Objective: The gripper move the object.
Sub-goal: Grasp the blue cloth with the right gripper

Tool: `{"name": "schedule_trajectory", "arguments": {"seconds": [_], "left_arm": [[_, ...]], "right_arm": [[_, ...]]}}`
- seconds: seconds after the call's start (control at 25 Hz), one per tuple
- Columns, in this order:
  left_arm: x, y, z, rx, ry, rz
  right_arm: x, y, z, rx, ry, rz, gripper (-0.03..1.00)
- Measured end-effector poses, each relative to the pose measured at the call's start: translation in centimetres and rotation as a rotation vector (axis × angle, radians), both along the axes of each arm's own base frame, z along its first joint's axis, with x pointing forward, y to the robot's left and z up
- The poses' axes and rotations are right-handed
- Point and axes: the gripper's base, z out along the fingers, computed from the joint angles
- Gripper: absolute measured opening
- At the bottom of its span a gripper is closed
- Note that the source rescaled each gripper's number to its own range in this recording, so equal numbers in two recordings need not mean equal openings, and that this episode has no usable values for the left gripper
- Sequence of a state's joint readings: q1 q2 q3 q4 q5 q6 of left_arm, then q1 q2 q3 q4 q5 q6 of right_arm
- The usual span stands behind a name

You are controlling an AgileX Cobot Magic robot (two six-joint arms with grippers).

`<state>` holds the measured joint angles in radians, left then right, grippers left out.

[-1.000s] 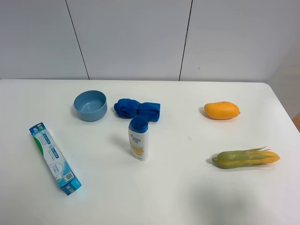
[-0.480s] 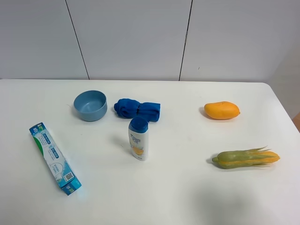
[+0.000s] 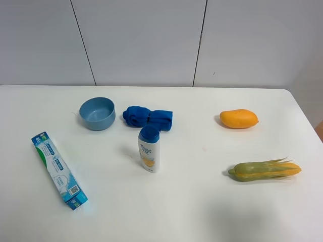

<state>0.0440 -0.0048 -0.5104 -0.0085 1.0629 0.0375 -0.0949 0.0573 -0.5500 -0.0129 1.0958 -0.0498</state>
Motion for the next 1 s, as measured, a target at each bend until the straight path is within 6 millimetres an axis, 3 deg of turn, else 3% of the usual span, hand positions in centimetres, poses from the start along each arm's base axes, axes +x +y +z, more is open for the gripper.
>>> {"name": "schedule_trajectory", "arguments": {"seconds": [0.2,0.36,0.4,0.48,0.68,0.84,1.0], "left_arm": [[0.0,0.0,0.0,0.000,0.000,0.000],[0.0,0.0,0.0,0.000,0.000,0.000],[0.0,0.0,0.0,0.000,0.000,0.000],[0.0,0.0,0.0,0.000,0.000,0.000],[0.0,0.0,0.0,0.000,0.000,0.000],[0.0,0.0,0.0,0.000,0.000,0.000],[0.0,0.0,0.0,0.000,0.000,0.000]], "right_arm": [[1.3,-0.1,5.0,-0.027,0.008,0.016,0.81],[3.4,-0.1,9.0,-0.026,0.011,0.044,0.81],[3.4,-0.1,9.0,-0.026,0.011,0.044,0.81],[5.6,0.2,11.8,-0.002,-0.015,0.086,0.81],[10.3,0.6,14.9,-0.046,0.015,0.224,0.81],[15.2,0.8,15.8,-0.116,0.061,0.368,0.81],[20.6,0.9,15.4,-0.158,0.093,0.491,0.81]]}}
